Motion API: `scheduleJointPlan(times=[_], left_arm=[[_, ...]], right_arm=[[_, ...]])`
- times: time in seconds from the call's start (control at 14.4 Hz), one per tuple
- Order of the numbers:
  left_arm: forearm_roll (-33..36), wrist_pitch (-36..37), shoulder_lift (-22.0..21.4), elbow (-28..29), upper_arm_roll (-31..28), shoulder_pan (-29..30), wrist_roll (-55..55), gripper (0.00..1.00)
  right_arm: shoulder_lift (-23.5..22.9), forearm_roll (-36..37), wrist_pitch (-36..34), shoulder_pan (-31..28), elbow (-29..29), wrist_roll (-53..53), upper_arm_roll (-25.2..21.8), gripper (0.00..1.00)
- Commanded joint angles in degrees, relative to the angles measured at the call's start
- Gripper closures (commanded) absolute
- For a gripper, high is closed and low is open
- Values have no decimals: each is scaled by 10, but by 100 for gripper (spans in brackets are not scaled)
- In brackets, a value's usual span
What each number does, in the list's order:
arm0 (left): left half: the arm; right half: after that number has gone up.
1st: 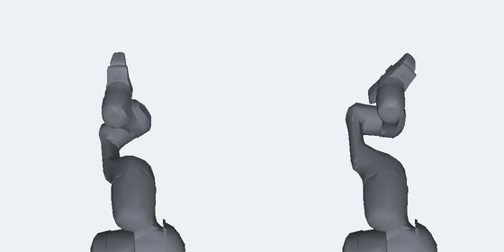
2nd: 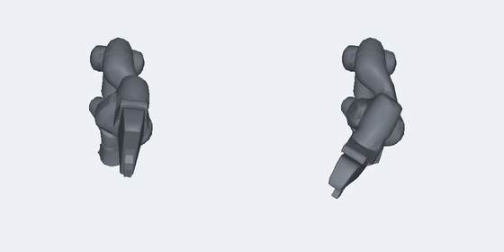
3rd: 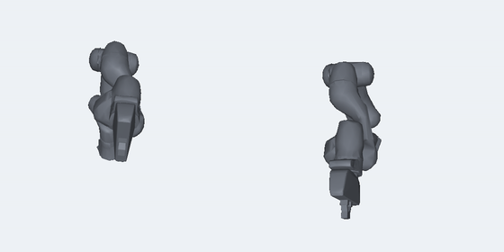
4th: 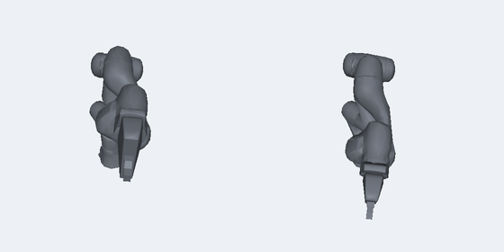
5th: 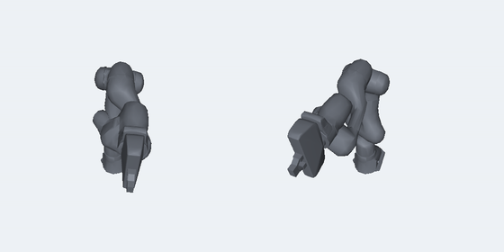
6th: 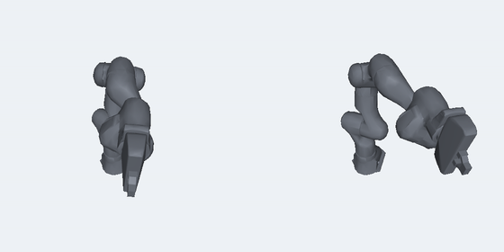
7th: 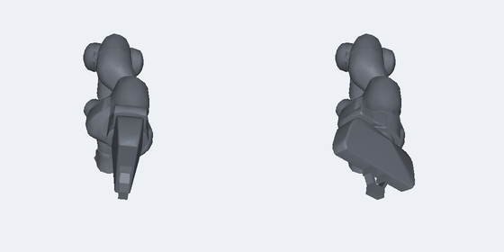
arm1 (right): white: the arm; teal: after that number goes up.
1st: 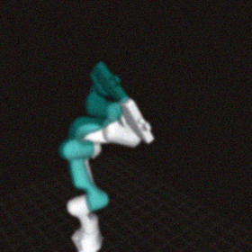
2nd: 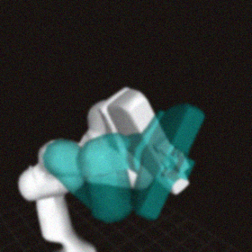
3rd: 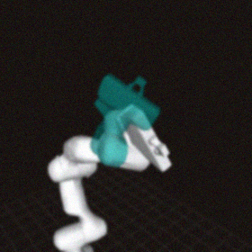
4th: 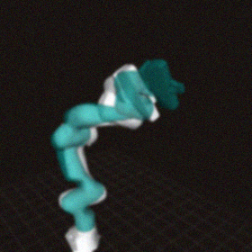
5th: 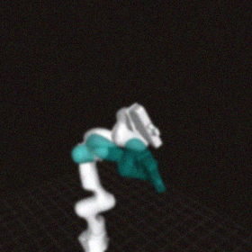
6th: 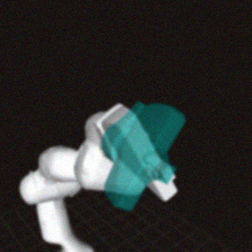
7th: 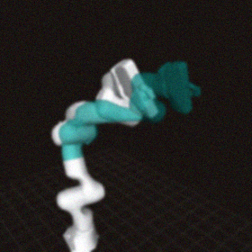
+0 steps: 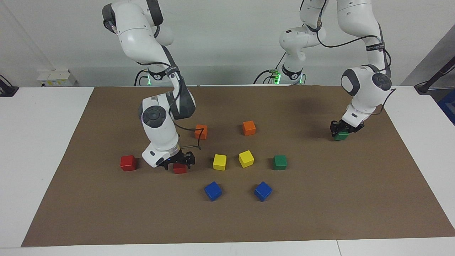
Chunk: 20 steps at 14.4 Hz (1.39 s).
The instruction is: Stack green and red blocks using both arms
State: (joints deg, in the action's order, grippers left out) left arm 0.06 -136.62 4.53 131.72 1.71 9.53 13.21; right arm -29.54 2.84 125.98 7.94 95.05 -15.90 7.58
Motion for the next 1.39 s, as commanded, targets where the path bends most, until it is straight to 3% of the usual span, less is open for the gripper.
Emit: scheduleJointPlan(times=[0.0, 0.14, 0.21, 0.28, 0.35, 0.42, 0.49, 0.56, 0.63, 0.97, 1.11, 1.32], left_arm=[[-8, -24, 9, 9, 3, 9, 2, 100], [-7, -29, 12, 9, 3, 8, 3, 100], [-8, -29, 12, 9, 3, 8, 3, 100], [-8, -30, 13, 9, 3, 8, 6, 100], [-8, -30, 13, 9, 2, 8, 8, 100], [-7, -30, 13, 9, 2, 8, 8, 100], [-7, -29, 13, 9, 2, 6, 12, 67], [-8, -30, 13, 9, 2, 5, 21, 15], [-7, -29, 13, 8, 2, 8, 34, 0], [-7, 1, 14, -26, 2, 8, 76, 0], [-6, 53, 14, -70, 2, 6, 89, 0], [-10, 144, 19, -174, 7, -17, 68, 0]], right_arm=[[10, 5, 24, 0, 33, -15, 2, 0], [12, 5, 22, 0, 35, -15, 2, 0], [12, 5, 16, -1, 34, -14, 2, 24], [12, 5, 8, -1, 30, -14, 1, 60], [12, 6, -9, -5, 24, -11, 0, 89], [12, 7, -38, -8, 5, -6, 1, 100], [15, 14, -81, -9, -19, 0, 1, 100], [24, 15, -113, -9, -37, 6, 1, 100], [43, 15, -128, -12, -38, 7, 1, 100], [152, 14, -198, -80, 3, 95, 2, 100], [185, 9, -205, -131, 34, 169, 2, 100], [191, 3, -185, -191, 53, 249, 2, 100]])
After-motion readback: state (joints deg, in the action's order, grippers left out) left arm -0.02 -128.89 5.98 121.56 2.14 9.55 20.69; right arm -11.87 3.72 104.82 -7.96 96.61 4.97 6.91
